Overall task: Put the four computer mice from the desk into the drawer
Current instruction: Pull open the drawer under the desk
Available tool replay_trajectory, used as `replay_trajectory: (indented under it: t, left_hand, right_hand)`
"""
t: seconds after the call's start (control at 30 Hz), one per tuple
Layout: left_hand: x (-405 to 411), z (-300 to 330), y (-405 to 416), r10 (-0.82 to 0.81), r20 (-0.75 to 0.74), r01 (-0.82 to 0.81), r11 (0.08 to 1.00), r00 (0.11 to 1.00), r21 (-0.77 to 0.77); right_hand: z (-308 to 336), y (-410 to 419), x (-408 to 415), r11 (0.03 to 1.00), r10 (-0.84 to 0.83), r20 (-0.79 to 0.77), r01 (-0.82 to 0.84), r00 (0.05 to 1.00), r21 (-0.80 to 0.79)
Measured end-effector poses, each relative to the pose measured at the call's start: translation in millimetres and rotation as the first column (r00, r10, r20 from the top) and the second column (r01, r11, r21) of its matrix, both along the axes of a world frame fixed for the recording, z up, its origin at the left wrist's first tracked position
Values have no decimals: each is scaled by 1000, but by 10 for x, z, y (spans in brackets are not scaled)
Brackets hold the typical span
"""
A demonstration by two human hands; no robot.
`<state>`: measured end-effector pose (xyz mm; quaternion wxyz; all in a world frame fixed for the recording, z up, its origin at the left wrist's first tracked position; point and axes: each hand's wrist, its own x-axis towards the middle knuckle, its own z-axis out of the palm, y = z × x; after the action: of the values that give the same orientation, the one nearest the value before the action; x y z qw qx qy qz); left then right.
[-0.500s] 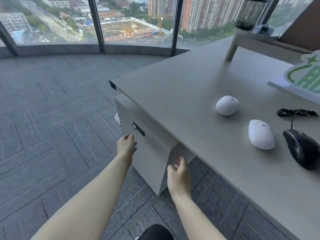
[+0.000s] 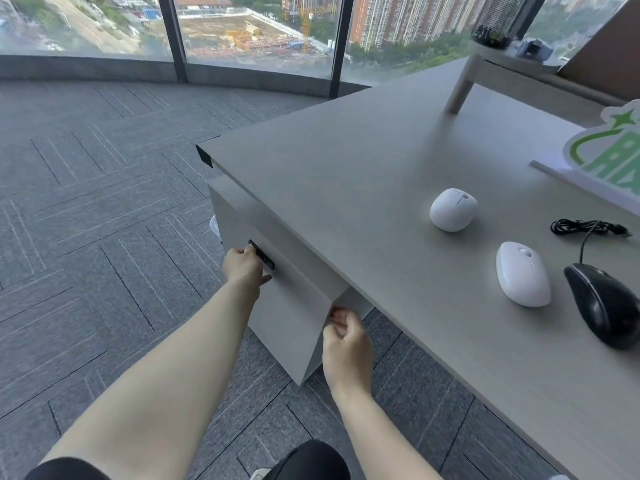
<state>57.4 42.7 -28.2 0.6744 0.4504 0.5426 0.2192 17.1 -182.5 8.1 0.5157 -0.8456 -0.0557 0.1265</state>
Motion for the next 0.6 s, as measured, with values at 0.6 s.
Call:
replay_trajectory:
  t: [0.6]
  left_hand:
    - [-2189,110,198,202,-1,-202,978,979,-50]
  right_hand:
    - [129,117,-1282,770,626,-153,-637,764,-33]
